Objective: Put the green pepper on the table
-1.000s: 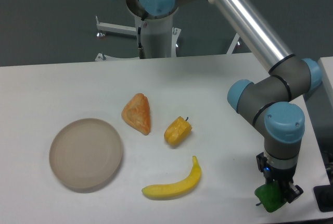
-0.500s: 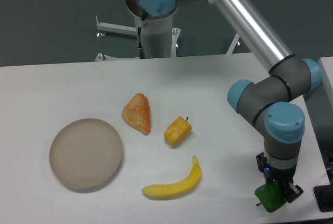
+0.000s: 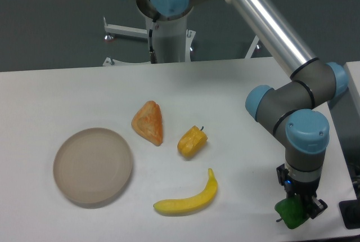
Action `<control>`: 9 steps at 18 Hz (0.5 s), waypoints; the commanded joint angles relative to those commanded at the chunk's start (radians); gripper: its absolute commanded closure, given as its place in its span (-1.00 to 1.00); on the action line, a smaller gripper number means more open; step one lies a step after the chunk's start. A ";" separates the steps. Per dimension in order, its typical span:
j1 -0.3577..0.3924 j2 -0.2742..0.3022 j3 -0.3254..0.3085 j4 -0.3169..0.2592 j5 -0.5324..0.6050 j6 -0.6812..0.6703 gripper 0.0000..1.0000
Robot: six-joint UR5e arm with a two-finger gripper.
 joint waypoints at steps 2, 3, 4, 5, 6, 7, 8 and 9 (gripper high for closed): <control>0.000 0.003 -0.005 -0.002 -0.002 0.002 0.12; 0.000 0.008 -0.008 -0.005 -0.003 0.003 0.12; 0.000 0.014 -0.017 -0.012 -0.003 0.003 0.12; 0.000 0.029 -0.035 -0.018 -0.005 0.005 0.12; 0.000 0.055 -0.073 -0.021 -0.008 0.005 0.12; 0.002 0.083 -0.116 -0.021 -0.009 0.006 0.12; 0.005 0.116 -0.168 -0.020 -0.011 0.006 0.12; 0.008 0.153 -0.229 -0.015 -0.012 0.008 0.12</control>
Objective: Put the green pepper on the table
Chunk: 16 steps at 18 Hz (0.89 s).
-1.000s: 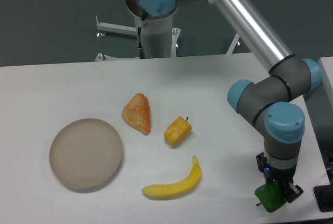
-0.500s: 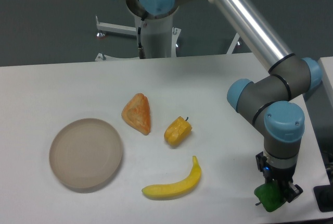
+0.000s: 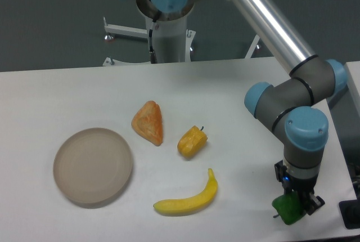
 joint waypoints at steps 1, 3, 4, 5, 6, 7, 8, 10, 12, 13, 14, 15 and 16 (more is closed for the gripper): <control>0.005 0.034 -0.060 0.006 0.002 0.005 0.12; 0.006 0.086 -0.141 0.003 -0.009 0.020 0.12; 0.006 0.111 -0.189 0.008 -0.015 0.021 0.12; 0.015 0.134 -0.236 0.012 -0.020 0.028 0.12; 0.024 0.152 -0.270 0.014 -0.028 0.035 0.12; 0.025 0.161 -0.293 0.020 -0.047 0.035 0.12; 0.023 0.169 -0.319 0.029 -0.070 0.032 0.12; 0.026 0.183 -0.373 0.063 -0.095 0.026 0.12; 0.032 0.181 -0.383 0.077 -0.129 0.022 0.12; 0.032 0.178 -0.383 0.077 -0.144 0.018 0.12; 0.034 0.177 -0.384 0.077 -0.150 0.017 0.12; 0.034 0.177 -0.389 0.077 -0.152 0.011 0.12; 0.034 0.175 -0.390 0.077 -0.152 0.005 0.12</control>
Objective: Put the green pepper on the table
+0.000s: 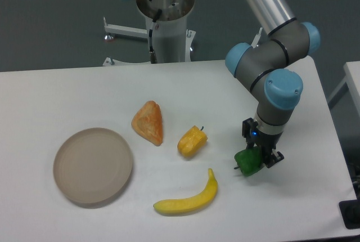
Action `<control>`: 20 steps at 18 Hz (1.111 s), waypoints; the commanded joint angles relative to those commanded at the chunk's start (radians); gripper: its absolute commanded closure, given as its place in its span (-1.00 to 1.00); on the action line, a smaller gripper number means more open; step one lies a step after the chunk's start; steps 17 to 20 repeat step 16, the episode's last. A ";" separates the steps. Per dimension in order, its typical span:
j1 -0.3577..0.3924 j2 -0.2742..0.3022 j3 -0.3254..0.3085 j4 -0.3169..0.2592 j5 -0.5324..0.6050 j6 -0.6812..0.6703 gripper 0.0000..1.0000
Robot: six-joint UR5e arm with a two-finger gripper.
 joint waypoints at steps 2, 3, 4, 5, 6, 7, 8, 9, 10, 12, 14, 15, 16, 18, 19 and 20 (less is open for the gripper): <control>0.003 -0.003 0.000 0.000 0.000 -0.005 0.12; 0.003 -0.003 0.000 0.000 0.000 -0.005 0.11; 0.003 -0.005 0.000 0.000 0.000 -0.005 0.09; 0.003 -0.005 0.000 0.000 0.000 -0.005 -0.03; 0.005 -0.006 0.002 0.000 0.000 -0.005 -0.24; 0.005 -0.006 0.005 0.000 0.000 -0.005 -0.69; 0.005 -0.006 0.011 0.000 0.002 -0.005 -1.00; 0.005 -0.006 0.015 0.000 0.002 -0.006 -1.00; 0.005 -0.005 0.017 0.000 0.002 -0.006 -1.00; 0.006 -0.005 0.029 -0.002 0.005 -0.006 -1.00; 0.008 -0.006 0.050 -0.006 0.014 -0.005 -1.00; 0.011 -0.006 0.061 -0.015 0.015 -0.005 -1.00; 0.015 -0.003 0.067 -0.026 0.017 -0.005 -1.00; 0.015 -0.003 0.067 -0.026 0.017 -0.005 -1.00; 0.015 -0.003 0.067 -0.026 0.017 -0.005 -1.00; 0.015 -0.003 0.067 -0.026 0.017 -0.005 -1.00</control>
